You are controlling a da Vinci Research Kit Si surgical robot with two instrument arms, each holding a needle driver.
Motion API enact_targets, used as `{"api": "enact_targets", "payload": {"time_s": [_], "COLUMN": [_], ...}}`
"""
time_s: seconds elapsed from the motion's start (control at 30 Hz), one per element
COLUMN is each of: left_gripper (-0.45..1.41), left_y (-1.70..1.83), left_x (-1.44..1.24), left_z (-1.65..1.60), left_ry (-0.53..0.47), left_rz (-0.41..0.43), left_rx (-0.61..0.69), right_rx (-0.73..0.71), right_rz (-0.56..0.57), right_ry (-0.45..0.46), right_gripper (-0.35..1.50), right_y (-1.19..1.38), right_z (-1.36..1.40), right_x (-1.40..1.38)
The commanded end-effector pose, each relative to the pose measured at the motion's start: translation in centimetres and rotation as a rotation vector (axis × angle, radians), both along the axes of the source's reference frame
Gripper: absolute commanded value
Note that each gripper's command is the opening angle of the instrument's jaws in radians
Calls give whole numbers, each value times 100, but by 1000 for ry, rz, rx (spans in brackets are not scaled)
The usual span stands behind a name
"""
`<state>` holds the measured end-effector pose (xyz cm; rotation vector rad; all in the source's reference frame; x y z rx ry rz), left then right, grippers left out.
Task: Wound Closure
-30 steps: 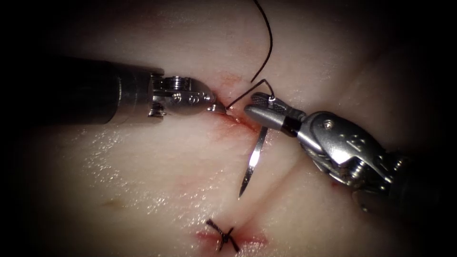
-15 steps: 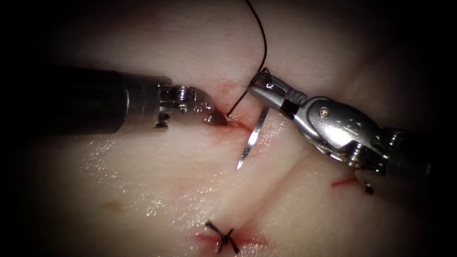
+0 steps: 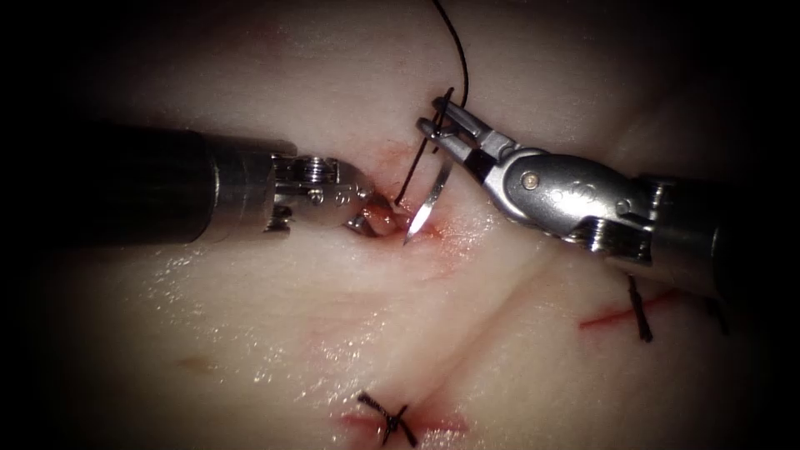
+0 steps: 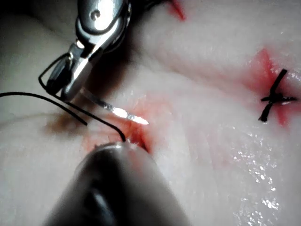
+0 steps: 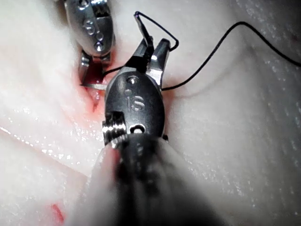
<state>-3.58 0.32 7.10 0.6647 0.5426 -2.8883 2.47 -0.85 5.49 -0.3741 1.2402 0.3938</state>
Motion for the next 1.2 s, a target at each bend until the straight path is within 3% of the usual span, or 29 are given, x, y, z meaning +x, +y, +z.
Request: {"api": "enact_targets", "payload": {"time_s": [0.03,0.43,0.73,0.97,1.2], "left_gripper": [47,42,39,32,31], "left_y": [1,-2,-1,21,15], "left_x": [-5,-2,-2,9,18], "left_z": [4,-2,-8,-32,-60], "left_ry": [-2,-7,-32,-72,-116], "left_rz": [2,-8,-37,-150,-231], "left_rx": [-1,6,-9,-81,-121], "right_rx": [-13,-73,-77,-33,-6], "right_rz": [-9,5,11,28,50], "right_ry": [-10,-54,-50,-7,33], "right_gripper": [-35,-35,-35,-35,-35], "right_y": [1,-9,-15,-14,-8], "right_z": [8,47,59,57,56], "right_x": [12,31,32,31,31]}}
